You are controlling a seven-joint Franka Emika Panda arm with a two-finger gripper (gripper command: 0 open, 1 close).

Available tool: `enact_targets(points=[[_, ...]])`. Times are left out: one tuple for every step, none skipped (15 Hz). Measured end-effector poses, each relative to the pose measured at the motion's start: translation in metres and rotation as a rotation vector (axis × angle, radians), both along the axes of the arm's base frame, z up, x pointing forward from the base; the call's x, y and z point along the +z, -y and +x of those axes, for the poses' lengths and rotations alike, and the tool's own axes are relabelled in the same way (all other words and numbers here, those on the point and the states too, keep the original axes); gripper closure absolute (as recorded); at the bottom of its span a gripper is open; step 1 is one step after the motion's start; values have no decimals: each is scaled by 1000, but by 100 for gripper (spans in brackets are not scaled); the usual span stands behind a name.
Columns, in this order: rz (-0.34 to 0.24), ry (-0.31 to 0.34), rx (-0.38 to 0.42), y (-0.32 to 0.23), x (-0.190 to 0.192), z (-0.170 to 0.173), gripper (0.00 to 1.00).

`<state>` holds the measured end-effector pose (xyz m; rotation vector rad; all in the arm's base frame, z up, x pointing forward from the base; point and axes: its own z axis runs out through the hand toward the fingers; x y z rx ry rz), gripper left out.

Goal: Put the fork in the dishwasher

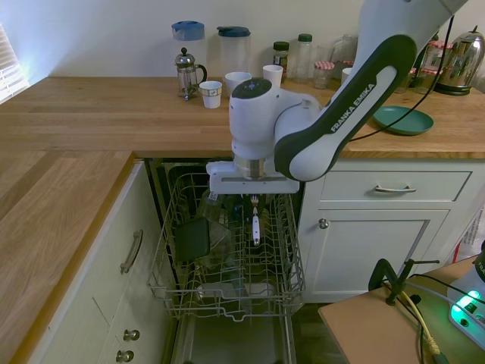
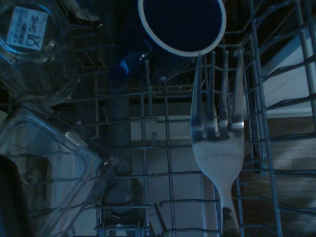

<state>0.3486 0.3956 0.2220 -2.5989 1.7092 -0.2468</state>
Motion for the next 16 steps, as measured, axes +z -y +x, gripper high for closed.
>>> enact_targets(points=[[5,-13,-4,3,-14,1,100],[9,-26,-7,4,-26,2,100],[11,-34,-9,6,-38,2,100],[14,-39,-12,8,-48,1,100],[14,-41,-12,10,-59,1,100],[11,-42,-16,12,-67,1,100],[6,-42,-19,15,-75,3,100],[4,-40,-21,17,-82,5,100],[4,-39,-24,20,-89,7,100],[2,-38,-27,23,-96,8,100],[-1,-39,-31,25,-102,10,0],[0,-39,-35,26,-108,12,0],[6,-39,-37,27,-113,14,0],[9,-38,-38,27,-116,17,0],[11,-38,-38,27,-117,18,0],[11,-37,-35,26,-118,20,0]])
